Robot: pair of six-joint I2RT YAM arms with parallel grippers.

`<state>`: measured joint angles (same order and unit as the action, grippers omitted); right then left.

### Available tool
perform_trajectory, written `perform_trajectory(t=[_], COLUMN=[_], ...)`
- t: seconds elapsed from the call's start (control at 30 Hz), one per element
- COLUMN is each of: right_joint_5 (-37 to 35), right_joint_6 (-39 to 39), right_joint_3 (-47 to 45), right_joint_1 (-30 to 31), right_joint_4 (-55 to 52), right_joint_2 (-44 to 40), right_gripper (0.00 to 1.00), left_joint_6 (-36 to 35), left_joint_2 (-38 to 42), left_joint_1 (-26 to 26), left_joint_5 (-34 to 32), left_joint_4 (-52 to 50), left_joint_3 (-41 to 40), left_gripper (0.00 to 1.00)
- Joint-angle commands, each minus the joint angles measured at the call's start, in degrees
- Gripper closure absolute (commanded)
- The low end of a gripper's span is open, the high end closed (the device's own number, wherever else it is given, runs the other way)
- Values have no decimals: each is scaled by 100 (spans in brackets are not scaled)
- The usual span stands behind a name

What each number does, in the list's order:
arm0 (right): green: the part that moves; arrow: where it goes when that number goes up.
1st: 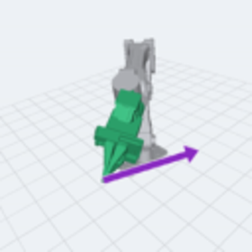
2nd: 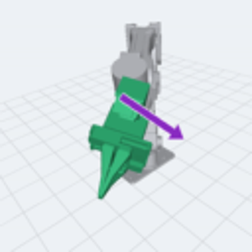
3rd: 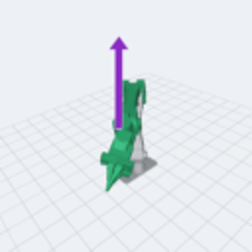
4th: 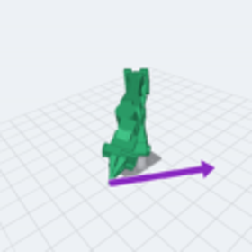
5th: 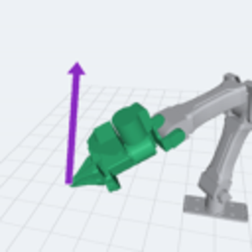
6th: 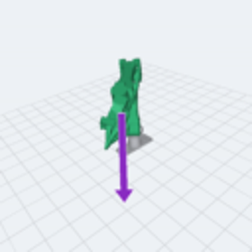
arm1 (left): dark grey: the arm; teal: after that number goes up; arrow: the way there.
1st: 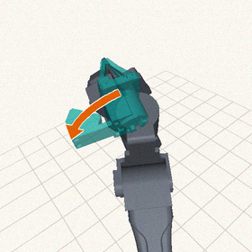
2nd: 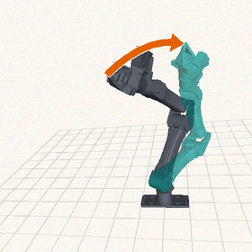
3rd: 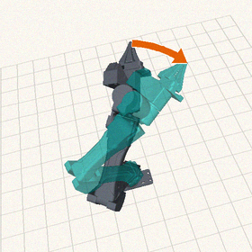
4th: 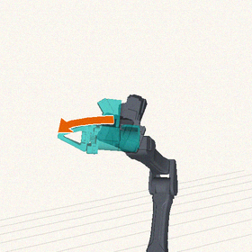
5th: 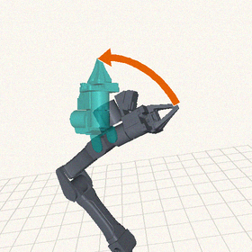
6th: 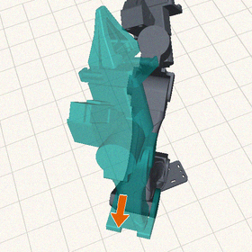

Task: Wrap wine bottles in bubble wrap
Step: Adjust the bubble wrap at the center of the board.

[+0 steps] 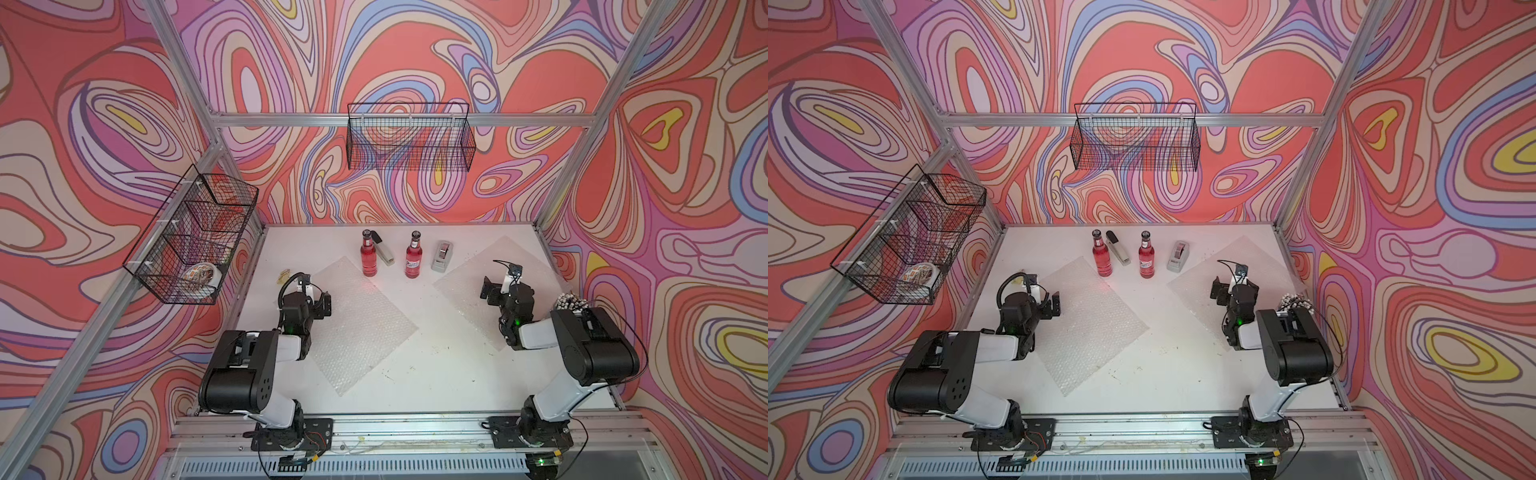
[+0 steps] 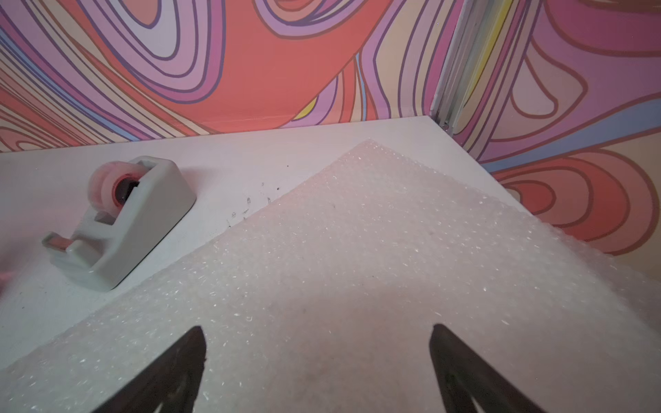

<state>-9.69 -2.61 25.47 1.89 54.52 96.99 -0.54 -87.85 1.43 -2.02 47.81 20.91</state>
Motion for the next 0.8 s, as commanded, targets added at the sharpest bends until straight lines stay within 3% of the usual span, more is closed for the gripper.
perform_trajectory(t=[0.0, 0.77], right_joint_5=[-76, -41], right_joint_6=[24, -1], right_joint_3=[91, 99], right_joint_1=[-33, -33], right_joint_4=[112, 77], right_joint_2=[83, 83], right_gripper=[2, 2], left_joint_6=[89, 78], left_joint_2=[-54, -40], left_joint_1=[-37, -37], left_joint_5=[-61, -44], left_joint_4=[253, 255], left_joint_3=[107, 109], left_gripper=[0, 0])
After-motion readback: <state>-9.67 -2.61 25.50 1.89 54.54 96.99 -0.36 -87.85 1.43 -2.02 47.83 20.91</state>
